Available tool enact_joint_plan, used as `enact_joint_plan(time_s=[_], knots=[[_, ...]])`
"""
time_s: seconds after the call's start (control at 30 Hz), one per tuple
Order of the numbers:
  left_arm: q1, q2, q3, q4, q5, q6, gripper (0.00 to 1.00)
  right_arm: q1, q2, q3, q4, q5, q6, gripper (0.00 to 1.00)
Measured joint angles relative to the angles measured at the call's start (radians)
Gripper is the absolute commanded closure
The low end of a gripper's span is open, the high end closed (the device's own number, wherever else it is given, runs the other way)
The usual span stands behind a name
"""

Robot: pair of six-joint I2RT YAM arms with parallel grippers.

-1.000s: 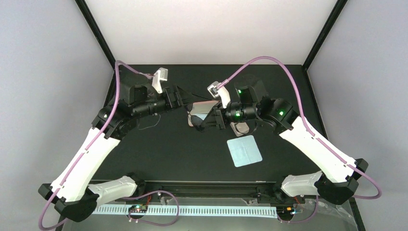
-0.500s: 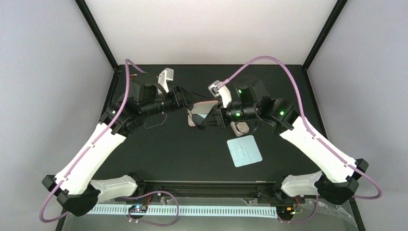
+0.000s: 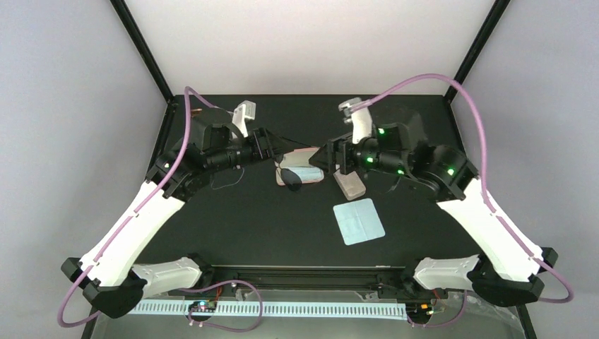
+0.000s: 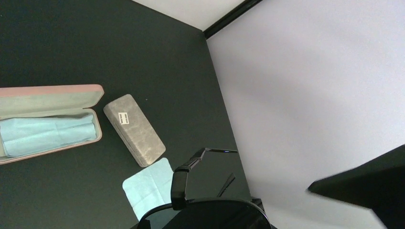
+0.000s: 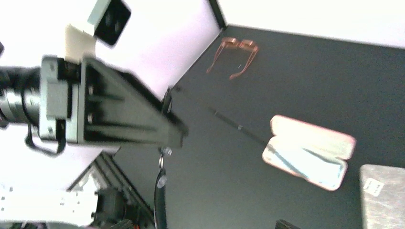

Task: Organize the sunglasses
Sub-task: Fold the sunglasses at the center of the board.

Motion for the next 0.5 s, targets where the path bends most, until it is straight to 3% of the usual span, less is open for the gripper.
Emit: enact_joint_plan(time_s=[0.17,0.33,0.5], knots=[[-0.013,-0.016,-0.024,0.006,0.039,0.037,0.53,-0.042,-0.020,0.068,-0.028,0.113,0.056,0.33],[-0.046,-0.022,-0.027,0.020,0.082,0.073,0.53,-0.097,0.103,0.175,-0.087,0.156,0.093,0.50],[-0.059,-0.040,-0.053,0.041,0.118,0.091,0.52,-0.106,0.222,0.189,-0.126,0.148,0.093,0.50]])
